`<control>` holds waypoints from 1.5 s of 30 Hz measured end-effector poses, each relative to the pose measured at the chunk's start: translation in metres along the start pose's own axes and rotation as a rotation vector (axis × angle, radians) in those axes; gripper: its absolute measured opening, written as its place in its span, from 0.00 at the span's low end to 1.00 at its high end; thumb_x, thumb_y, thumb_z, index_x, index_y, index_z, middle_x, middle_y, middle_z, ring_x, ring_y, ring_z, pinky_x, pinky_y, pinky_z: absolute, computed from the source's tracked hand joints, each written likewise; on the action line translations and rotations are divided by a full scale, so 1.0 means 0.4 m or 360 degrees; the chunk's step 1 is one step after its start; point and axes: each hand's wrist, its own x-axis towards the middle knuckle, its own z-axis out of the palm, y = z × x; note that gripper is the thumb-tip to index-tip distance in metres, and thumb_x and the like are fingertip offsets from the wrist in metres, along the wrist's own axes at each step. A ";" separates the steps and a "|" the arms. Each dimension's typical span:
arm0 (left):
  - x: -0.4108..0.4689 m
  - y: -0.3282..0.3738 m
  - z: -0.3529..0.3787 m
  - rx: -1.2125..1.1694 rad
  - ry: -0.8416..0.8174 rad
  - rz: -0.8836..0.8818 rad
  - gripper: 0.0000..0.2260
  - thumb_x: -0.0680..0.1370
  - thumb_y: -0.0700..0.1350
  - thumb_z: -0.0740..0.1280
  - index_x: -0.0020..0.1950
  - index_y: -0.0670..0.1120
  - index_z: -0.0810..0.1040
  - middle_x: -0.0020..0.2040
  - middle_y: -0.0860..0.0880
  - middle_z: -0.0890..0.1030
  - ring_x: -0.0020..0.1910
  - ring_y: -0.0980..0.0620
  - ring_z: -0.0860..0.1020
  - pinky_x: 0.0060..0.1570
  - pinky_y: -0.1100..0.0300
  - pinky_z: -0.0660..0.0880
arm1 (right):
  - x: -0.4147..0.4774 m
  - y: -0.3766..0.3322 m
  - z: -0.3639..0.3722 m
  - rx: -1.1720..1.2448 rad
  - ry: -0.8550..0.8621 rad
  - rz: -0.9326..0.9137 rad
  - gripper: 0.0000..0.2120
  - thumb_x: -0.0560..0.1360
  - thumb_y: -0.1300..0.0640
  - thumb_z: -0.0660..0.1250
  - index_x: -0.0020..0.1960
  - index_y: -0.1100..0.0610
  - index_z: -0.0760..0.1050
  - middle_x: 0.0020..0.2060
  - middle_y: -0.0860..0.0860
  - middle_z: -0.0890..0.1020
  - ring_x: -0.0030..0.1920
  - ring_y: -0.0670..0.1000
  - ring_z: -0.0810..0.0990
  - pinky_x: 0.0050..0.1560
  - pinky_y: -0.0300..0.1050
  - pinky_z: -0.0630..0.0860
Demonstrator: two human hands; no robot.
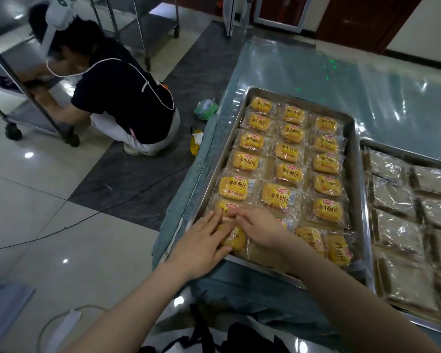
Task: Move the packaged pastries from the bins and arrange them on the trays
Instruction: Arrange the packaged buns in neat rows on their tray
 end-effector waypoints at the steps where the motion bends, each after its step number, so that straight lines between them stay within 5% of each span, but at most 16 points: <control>1: -0.003 0.000 0.006 0.0069 -0.0031 0.0019 0.28 0.79 0.62 0.49 0.76 0.57 0.45 0.77 0.48 0.41 0.76 0.49 0.41 0.71 0.56 0.40 | 0.001 0.008 0.002 -0.0100 -0.0024 -0.0059 0.16 0.82 0.54 0.55 0.67 0.50 0.73 0.65 0.46 0.76 0.65 0.46 0.71 0.63 0.40 0.64; 4: -0.004 0.001 0.009 0.0109 -0.0045 0.0035 0.28 0.79 0.63 0.48 0.76 0.56 0.46 0.77 0.49 0.40 0.75 0.50 0.39 0.70 0.56 0.38 | 0.008 0.017 0.008 -0.0226 -0.0033 -0.0117 0.17 0.82 0.54 0.53 0.69 0.49 0.71 0.70 0.46 0.70 0.73 0.48 0.62 0.72 0.49 0.58; 11: -0.003 0.008 0.009 0.0125 -0.0081 0.0004 0.28 0.79 0.63 0.46 0.77 0.55 0.46 0.77 0.51 0.42 0.75 0.51 0.39 0.70 0.56 0.37 | 0.008 0.023 0.025 -0.0369 0.0076 -0.0093 0.19 0.81 0.53 0.56 0.72 0.48 0.66 0.74 0.46 0.62 0.75 0.51 0.55 0.73 0.54 0.57; 15: -0.006 0.010 0.007 0.0089 -0.0081 -0.0004 0.28 0.79 0.63 0.44 0.76 0.56 0.47 0.77 0.52 0.44 0.75 0.52 0.39 0.71 0.55 0.39 | -0.001 0.034 0.013 -0.0251 0.0209 -0.0141 0.16 0.79 0.51 0.61 0.66 0.46 0.71 0.72 0.45 0.66 0.74 0.49 0.59 0.71 0.48 0.52; 18: -0.002 0.012 0.005 -0.0018 -0.0028 -0.0039 0.25 0.80 0.61 0.46 0.76 0.56 0.53 0.77 0.52 0.46 0.75 0.52 0.40 0.71 0.56 0.39 | -0.036 0.070 -0.022 -0.0271 0.0429 0.0005 0.16 0.76 0.53 0.65 0.64 0.47 0.74 0.67 0.45 0.72 0.68 0.49 0.68 0.68 0.47 0.62; 21: 0.036 0.019 -0.002 -0.0095 0.0167 -0.0079 0.20 0.81 0.55 0.52 0.74 0.55 0.60 0.77 0.51 0.50 0.75 0.53 0.42 0.70 0.56 0.38 | -0.090 0.112 -0.048 -0.0364 0.0326 0.0228 0.22 0.74 0.51 0.68 0.67 0.46 0.70 0.65 0.46 0.72 0.66 0.49 0.69 0.66 0.48 0.68; 26: 0.180 0.035 -0.020 -0.0060 0.0242 -0.0084 0.21 0.80 0.50 0.56 0.73 0.53 0.61 0.77 0.48 0.52 0.76 0.48 0.46 0.69 0.54 0.40 | -0.138 0.109 -0.012 -0.0405 0.0264 0.0289 0.30 0.73 0.50 0.70 0.71 0.43 0.62 0.72 0.45 0.66 0.71 0.51 0.64 0.68 0.51 0.63; 32: 0.282 0.027 0.000 0.0105 0.0001 -0.0166 0.30 0.79 0.62 0.52 0.77 0.53 0.45 0.77 0.48 0.40 0.74 0.47 0.37 0.69 0.48 0.37 | -0.124 0.126 -0.011 -0.0406 0.0357 0.0342 0.30 0.75 0.48 0.66 0.74 0.45 0.58 0.74 0.47 0.62 0.74 0.52 0.57 0.72 0.53 0.56; 36: 0.270 0.034 0.016 -0.0033 -0.0098 -0.0234 0.29 0.80 0.57 0.52 0.77 0.54 0.42 0.76 0.49 0.36 0.73 0.47 0.33 0.71 0.46 0.43 | -0.076 0.157 -0.015 -0.0492 0.0517 0.0370 0.28 0.79 0.42 0.55 0.76 0.46 0.51 0.77 0.49 0.50 0.76 0.53 0.44 0.70 0.50 0.41; 45: 0.262 0.040 -0.005 -0.0078 -0.0094 -0.0328 0.33 0.78 0.54 0.60 0.76 0.58 0.42 0.76 0.52 0.36 0.73 0.46 0.34 0.71 0.43 0.47 | 0.021 0.231 0.029 -0.0438 0.0416 0.0501 0.30 0.78 0.35 0.39 0.76 0.43 0.36 0.76 0.50 0.36 0.72 0.53 0.30 0.69 0.53 0.35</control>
